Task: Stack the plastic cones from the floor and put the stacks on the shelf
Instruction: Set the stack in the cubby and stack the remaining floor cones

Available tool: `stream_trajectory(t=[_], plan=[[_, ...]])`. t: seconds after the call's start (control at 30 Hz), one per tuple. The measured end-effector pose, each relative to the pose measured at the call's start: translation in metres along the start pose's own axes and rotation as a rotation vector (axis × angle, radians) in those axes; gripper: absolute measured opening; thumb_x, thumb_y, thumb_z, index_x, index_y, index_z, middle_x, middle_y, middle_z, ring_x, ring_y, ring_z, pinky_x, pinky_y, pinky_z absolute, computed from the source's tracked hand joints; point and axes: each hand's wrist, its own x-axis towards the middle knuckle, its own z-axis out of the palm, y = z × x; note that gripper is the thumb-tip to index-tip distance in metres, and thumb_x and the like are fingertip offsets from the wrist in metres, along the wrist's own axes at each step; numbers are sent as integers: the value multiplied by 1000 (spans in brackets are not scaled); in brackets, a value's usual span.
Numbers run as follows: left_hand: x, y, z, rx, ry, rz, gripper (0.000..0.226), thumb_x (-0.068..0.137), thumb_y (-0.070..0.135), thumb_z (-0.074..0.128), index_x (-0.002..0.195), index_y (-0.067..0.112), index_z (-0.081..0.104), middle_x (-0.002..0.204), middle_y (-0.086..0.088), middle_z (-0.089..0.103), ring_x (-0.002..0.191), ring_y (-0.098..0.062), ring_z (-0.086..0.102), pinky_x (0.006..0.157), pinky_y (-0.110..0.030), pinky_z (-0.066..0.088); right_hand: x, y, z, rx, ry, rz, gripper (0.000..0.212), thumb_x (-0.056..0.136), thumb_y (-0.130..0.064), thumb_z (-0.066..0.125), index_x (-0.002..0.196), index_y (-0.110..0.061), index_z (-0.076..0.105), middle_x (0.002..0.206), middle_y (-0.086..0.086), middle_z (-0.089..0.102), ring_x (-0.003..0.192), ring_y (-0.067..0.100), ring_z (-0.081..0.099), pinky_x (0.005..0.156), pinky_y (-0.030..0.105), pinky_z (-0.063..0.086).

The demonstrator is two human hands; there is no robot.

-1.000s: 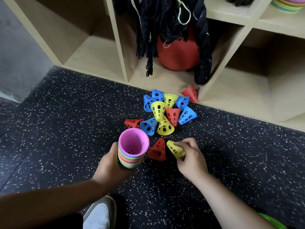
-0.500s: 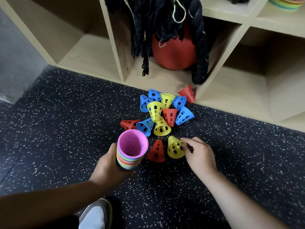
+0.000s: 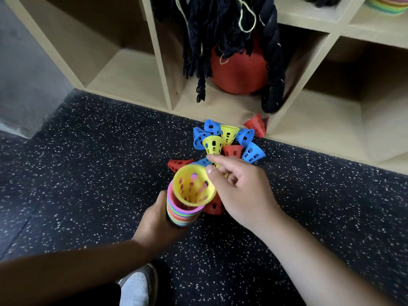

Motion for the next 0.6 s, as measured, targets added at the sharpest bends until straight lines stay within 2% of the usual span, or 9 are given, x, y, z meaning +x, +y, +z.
stream_trajectory(t=[0.07,0.13,0.2,0.27,0.33,0.4,0.47,0.53,0.6], plan=[[1,0,1,12,4,12,70,55,65,73,114,29,63,90,25,70,86,14,63,69,-2,42,-2,26,6,-36,76,15,28,92,-28,63,118,-27,70,81,-14,67,57,9,49,65,25,49],[2,-4,-1,11,-9,14,71,59,64,74,118,26,65,96,26,71,91,11,65,76,-8,47,-8,59,9,-114,111,52,30,89,-27,64,118,-26,69,84,-12,66,60,10,53,62,30,50],[3,-11,-3,12,-31,4,71,61,59,78,122,25,64,101,25,72,95,7,67,82,-19,53,-16,90,16,-283,-13,82,39,85,-40,66,122,-31,64,92,-13,61,68,3,55,61,27,47],[2,-13,-6,25,-25,4,71,60,59,77,120,24,65,100,26,72,94,8,66,80,-13,50,-22,111,26,-450,-161,175,46,84,-55,64,127,-39,58,102,-12,56,87,6,59,68,23,47],[1,-11,-9,30,-10,-19,70,58,61,75,116,22,67,93,25,72,86,11,65,72,-5,45,-22,120,36,-507,-209,256,52,85,-62,61,131,-37,56,104,-12,55,96,9,60,72,24,49],[0,-9,-10,35,-4,-46,67,57,60,76,111,22,67,85,24,71,79,13,64,66,-2,41,-17,123,46,-472,-192,318,53,86,-61,61,131,-33,59,104,-10,57,95,10,59,73,27,49],[1,-9,-11,62,-1,-69,64,57,59,75,108,21,67,79,26,69,76,15,62,63,0,38,-11,126,53,-444,-164,347,43,88,-54,61,123,-30,65,100,-8,61,91,13,61,73,29,49],[4,-11,-12,101,-4,-77,65,54,60,70,108,22,66,78,28,67,76,13,61,61,-1,38,-7,128,57,-451,-127,316,30,92,-45,58,111,-25,70,96,-5,64,87,18,63,75,33,52],[5,-14,-13,103,-9,-89,66,52,60,68,106,22,66,76,28,67,73,11,61,59,-2,38,-4,129,58,-489,-102,252,25,95,-38,52,100,-21,69,92,-4,65,83,19,63,71,35,53]])
